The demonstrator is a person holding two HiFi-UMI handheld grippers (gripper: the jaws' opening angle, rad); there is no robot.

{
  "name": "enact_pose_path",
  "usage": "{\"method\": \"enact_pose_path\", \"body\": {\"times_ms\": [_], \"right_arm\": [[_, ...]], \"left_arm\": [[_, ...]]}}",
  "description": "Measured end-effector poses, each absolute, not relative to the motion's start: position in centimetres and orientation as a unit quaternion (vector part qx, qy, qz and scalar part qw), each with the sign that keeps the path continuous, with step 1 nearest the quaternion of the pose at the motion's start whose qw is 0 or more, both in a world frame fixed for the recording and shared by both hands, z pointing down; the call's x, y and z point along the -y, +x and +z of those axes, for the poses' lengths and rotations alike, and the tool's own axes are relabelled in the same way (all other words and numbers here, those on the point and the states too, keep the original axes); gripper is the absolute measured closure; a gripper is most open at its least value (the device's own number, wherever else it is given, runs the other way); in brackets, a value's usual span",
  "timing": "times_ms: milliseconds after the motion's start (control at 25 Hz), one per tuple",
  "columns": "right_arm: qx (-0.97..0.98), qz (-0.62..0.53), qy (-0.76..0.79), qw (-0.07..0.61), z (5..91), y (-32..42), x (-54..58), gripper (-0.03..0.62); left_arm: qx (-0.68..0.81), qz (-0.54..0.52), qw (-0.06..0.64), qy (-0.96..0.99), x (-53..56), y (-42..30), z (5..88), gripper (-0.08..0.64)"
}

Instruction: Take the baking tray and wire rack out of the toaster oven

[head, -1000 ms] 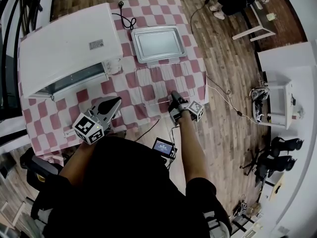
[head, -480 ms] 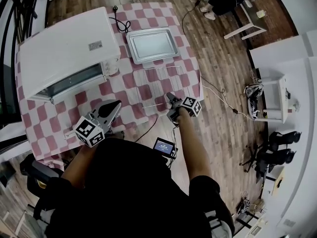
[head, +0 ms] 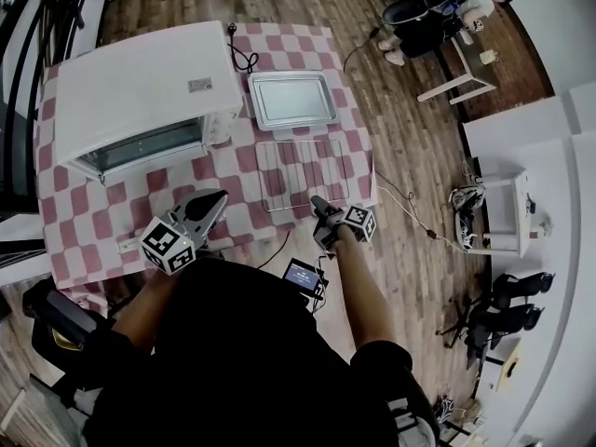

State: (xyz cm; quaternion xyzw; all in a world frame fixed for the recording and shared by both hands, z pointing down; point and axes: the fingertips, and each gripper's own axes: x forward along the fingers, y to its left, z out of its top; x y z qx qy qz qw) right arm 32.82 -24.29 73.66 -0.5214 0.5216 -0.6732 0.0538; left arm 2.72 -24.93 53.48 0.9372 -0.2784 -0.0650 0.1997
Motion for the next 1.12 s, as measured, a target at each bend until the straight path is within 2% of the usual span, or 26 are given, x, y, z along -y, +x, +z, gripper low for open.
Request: {"method": "enact_pose_path", "body": {"times_ms": [160,400,760,960,1120], "right_arm": [[-0.630,-0.609,-0.465,0.123,67.3,29.5,25.8,0.334],[-0.825,-0.418,-0.338,0.175,53.1,22.4,24.4,0.379],[-0.924,-0.136,-0.328,0.143,42.3,19.3,14.9,0.588],[-0.930,-0.030,-0.351,0.103,40.8,18.2,9.6,0.589],[-0.923,0.013,-0.376,0.081,41.2,17.9,6.0,0.589]], "left_arm": [[0.295,-0.066,0.176,0.937,24.0,2.0,52.4,0.566],[0.339,-0.076,0.139,0.928,21.3,0.5,49.9,0.566],[0.387,-0.079,0.097,0.914,12.9,-0.1,45.8,0.566],[0.418,-0.076,0.085,0.901,7.6,-0.7,46.0,0.566],[0.440,-0.066,0.082,0.892,3.1,-0.9,46.5,0.566]]}}
